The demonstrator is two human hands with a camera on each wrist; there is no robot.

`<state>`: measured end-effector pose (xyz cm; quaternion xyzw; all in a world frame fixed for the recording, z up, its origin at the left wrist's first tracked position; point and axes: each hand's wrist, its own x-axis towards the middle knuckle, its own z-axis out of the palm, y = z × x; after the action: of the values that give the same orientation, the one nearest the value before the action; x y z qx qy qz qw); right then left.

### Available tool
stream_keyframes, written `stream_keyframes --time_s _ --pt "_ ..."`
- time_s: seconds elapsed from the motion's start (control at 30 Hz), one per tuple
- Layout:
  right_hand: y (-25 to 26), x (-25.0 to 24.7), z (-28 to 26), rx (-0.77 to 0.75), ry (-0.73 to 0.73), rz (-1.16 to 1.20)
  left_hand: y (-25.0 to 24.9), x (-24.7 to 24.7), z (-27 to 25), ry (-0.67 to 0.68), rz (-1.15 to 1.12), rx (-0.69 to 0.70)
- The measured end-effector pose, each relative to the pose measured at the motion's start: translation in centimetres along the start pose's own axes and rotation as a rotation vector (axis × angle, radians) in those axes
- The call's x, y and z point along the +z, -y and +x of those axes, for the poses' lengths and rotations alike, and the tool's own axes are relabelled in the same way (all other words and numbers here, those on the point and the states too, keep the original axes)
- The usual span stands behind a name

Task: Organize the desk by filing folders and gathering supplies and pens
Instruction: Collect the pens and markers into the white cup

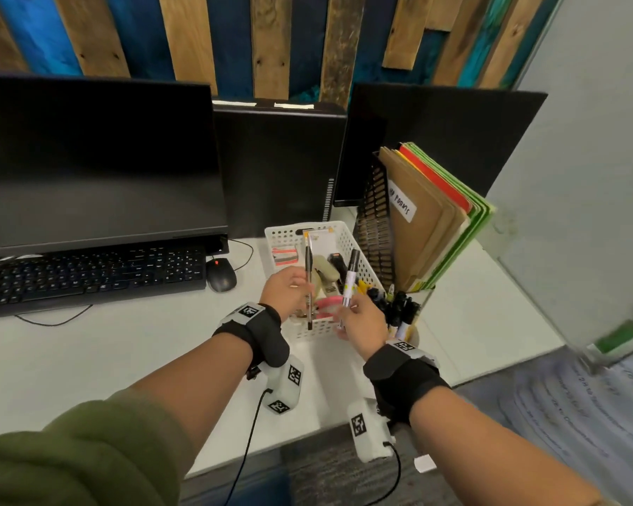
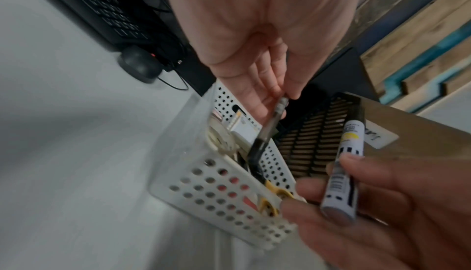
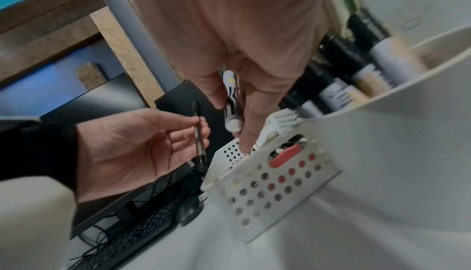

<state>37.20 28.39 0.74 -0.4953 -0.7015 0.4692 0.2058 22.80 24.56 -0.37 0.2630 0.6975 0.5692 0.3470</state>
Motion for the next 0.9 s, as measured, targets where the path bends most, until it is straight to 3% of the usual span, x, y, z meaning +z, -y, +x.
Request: stream_keyframes --time_s 0.17,0.27,0.4,0.57,0.73,0.9 --pt "-2.4 -4.9 -0.4 -0.106 -0.155 -0.011 -1.3 5.2 -2.1 -0.007 0.016 0.108" --pt "-4.1 -7.4 -0.9 -0.175 -0.193 0.050 -1.2 7.8 -3.2 0.024 0.020 0.147" --pt "-6.6 -9.0 -0.3 -0.197 -0.205 -0.082 -0.3 9.9 -4.3 -0.002 0.076 0.169" --pt "-8.2 -8.4 0.5 -0.144 -0.162 -0.333 1.2 10.9 -4.9 -0.088 0.239 0.212" --pt "-8.5 -7.5 0.5 -0.147 -0.127 -0.643 2.0 11.1 -5.5 -0.058 0.508 0.158" --pt "-8.4 -7.6 0.6 -0.188 -0.154 -0.620 1.4 11.1 -5.4 -0.082 0.453 0.200"
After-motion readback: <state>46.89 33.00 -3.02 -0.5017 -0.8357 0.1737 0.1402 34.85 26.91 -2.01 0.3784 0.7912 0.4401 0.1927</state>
